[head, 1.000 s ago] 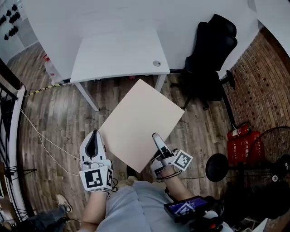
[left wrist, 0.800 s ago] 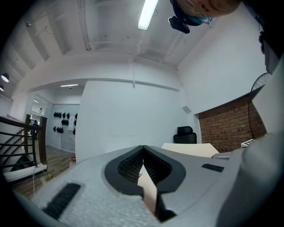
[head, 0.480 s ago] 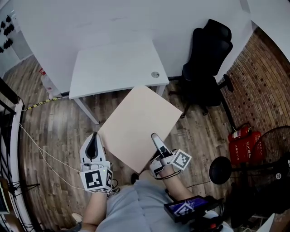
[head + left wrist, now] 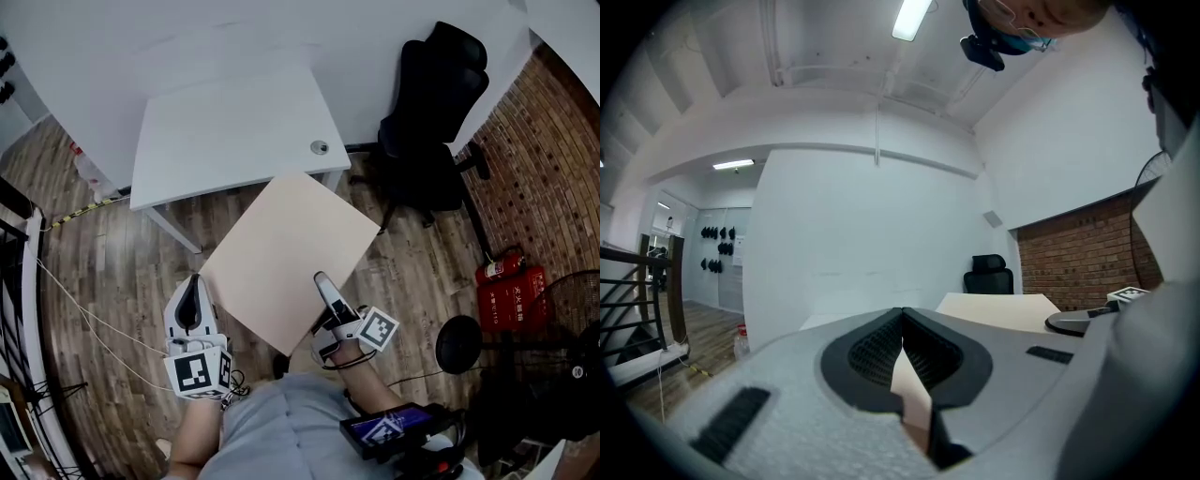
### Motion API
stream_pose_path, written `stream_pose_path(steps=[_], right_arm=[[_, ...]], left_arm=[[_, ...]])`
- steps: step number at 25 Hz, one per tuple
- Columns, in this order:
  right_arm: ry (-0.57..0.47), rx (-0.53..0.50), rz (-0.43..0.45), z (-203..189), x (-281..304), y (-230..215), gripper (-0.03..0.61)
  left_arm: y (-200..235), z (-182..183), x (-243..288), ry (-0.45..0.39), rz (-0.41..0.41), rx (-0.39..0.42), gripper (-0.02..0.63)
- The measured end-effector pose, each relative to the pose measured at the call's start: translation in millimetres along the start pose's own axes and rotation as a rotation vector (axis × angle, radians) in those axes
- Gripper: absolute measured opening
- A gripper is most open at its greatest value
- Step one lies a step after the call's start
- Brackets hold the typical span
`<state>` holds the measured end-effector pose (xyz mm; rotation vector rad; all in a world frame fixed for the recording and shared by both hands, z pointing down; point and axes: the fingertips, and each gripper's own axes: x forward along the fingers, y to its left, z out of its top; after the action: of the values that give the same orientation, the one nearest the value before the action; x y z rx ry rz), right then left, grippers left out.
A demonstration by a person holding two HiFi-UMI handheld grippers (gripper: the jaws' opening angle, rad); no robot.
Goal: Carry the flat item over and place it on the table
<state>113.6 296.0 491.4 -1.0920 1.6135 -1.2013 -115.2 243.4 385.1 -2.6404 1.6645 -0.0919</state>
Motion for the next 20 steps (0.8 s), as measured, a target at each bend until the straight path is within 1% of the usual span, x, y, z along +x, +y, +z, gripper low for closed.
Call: stream_pose_path(steps=[4, 11, 15, 20], right_arm=[[0.005, -0.001, -0.005, 24.9, 33.7, -20.8, 0.293], [0.040, 0.003, 0.002, 85.2, 106.7, -48.4, 0.293], [0.061, 0.024, -0.010, 112.9, 146.4, -60.3, 0.293], [0.096, 0.029, -0.015, 143.1, 191.1, -69.2, 0.293]], left_arm=[[3.5, -7.3, 47.7, 0.017, 0.004, 0.010, 0.009], [-0.4, -11.6, 147.0, 0.051, 0.021, 0.035, 0.009], [3.3, -6.7, 193.0, 0.067, 0.044, 0.036, 0.009], [6.8, 5.1, 237.3, 0.063, 0.068, 0.051, 0.009]])
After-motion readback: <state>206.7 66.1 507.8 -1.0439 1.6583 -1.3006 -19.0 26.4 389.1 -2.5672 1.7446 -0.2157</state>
